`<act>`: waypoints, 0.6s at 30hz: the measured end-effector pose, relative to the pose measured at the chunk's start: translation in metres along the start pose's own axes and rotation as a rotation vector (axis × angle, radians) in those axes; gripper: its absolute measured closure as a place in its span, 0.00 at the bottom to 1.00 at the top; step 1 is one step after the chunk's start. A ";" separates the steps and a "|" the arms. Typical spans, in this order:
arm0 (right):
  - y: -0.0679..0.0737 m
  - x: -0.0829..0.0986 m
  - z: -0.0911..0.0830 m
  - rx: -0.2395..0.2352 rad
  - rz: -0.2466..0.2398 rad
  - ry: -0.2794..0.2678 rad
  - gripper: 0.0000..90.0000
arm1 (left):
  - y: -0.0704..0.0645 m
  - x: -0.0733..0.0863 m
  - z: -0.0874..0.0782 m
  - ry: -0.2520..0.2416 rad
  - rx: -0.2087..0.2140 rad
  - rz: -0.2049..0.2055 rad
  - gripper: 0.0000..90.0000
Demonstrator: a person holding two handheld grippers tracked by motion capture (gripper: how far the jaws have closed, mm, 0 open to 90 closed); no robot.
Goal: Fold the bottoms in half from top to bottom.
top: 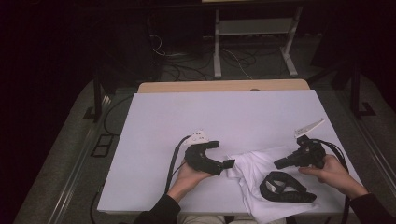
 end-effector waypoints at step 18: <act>0.034 0.015 0.007 -0.119 -0.068 0.087 0.98 | -0.001 0.002 0.002 0.009 0.006 -0.003 0.01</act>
Point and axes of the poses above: each handheld gripper's, and its own axes: z roughly forward along the jaws, x roughly out of its underside, y roughly to its left, the point moved 9 cm from there along z, roughly forward along the jaws
